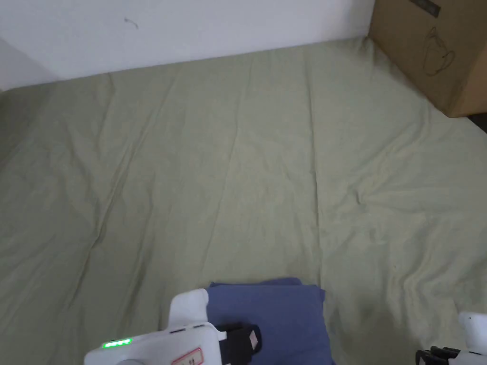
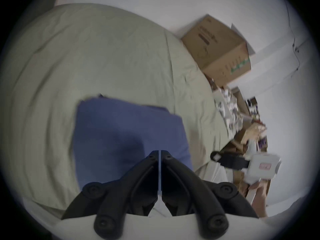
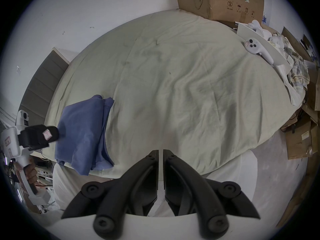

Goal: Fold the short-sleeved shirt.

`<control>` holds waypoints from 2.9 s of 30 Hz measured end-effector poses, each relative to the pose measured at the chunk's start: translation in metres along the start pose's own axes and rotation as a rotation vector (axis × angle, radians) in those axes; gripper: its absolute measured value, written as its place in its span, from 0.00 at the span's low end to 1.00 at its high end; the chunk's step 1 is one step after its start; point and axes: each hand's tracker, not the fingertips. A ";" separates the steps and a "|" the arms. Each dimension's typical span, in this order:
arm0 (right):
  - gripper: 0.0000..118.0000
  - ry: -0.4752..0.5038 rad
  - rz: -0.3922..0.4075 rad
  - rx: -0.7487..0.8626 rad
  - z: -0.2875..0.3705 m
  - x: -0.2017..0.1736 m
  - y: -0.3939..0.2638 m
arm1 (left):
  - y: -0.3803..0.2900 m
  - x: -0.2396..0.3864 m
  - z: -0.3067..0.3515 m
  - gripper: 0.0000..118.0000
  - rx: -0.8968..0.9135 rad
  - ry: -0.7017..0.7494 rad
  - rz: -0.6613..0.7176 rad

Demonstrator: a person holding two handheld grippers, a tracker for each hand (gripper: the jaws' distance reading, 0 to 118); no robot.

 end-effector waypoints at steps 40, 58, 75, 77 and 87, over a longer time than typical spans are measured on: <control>0.05 0.100 0.424 -0.105 -0.069 -0.142 0.033 | -0.002 -0.162 0.014 0.90 0.053 -0.406 0.539; 0.05 0.099 0.429 -0.069 -0.038 -0.165 0.044 | 0.040 -0.170 0.059 0.24 0.019 -0.136 0.211; 0.05 0.073 0.341 -0.151 -0.054 -0.157 0.038 | 0.139 -0.357 0.230 0.27 -0.127 1.277 -0.107; 0.05 0.066 0.339 -0.149 -0.054 -0.155 0.040 | 0.137 -0.365 0.233 0.58 -0.143 1.354 -0.135; 0.05 0.093 0.321 -0.114 -0.049 -0.155 0.046 | 0.116 -0.290 0.269 0.21 0.182 0.971 0.108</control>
